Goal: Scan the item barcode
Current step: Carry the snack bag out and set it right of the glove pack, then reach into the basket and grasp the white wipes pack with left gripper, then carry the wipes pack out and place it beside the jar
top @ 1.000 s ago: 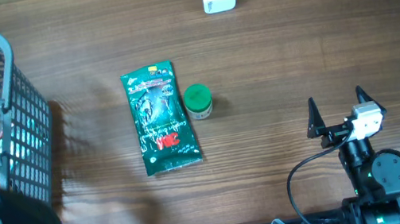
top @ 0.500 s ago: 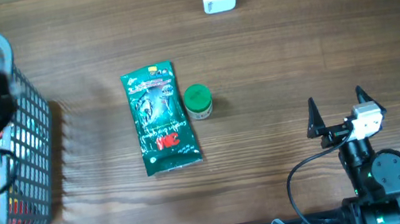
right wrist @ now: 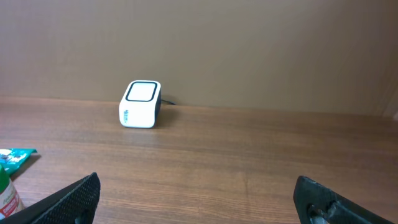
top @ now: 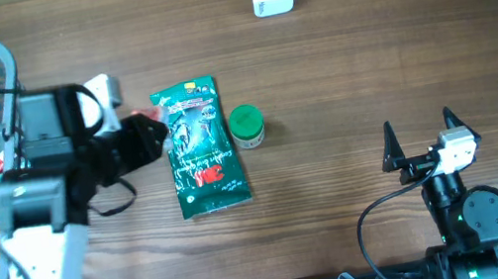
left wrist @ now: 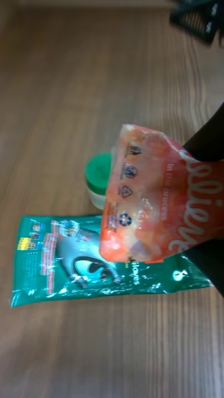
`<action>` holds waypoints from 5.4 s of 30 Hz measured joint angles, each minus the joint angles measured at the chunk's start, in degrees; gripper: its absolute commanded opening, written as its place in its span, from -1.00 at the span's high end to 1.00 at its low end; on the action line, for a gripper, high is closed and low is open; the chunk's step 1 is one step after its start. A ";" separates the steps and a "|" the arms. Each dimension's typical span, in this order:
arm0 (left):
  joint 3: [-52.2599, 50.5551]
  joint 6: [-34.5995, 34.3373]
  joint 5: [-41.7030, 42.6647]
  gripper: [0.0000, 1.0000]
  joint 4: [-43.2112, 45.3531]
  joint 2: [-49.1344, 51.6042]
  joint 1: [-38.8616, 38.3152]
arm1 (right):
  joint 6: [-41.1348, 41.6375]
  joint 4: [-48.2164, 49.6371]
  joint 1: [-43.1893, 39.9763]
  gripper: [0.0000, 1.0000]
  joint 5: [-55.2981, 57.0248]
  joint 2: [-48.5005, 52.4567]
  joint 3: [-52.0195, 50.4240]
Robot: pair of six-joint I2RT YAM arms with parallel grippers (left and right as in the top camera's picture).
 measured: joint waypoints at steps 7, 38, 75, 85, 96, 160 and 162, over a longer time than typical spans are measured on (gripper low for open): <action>-19.10 -6.05 -0.63 0.30 20.74 2.93 -7.50 | 0.02 0.02 0.00 -1.00 0.00 0.02 0.00; -27.34 -31.21 -11.96 -1.00 53.24 24.68 -45.83 | 0.00 0.02 0.00 -1.00 0.00 0.00 0.00; 17.31 -30.60 -24.57 -1.00 10.99 13.53 40.63 | 0.02 0.00 0.00 -0.99 0.15 0.02 0.00; 17.40 -43.82 -19.12 -1.00 2.43 37.44 40.72 | 0.00 0.00 0.00 -1.00 0.15 0.02 0.00; 17.40 -46.93 -18.73 -1.00 3.98 51.08 40.72 | 0.00 0.00 0.00 -1.00 0.15 0.02 0.00; 18.47 -28.79 -32.24 -0.07 -0.31 53.29 -24.33 | 0.00 0.00 0.00 -0.99 0.15 0.02 0.00; 18.47 -28.44 -31.12 -0.12 2.08 53.31 -26.25 | 0.00 0.00 0.00 -0.99 0.15 0.02 0.00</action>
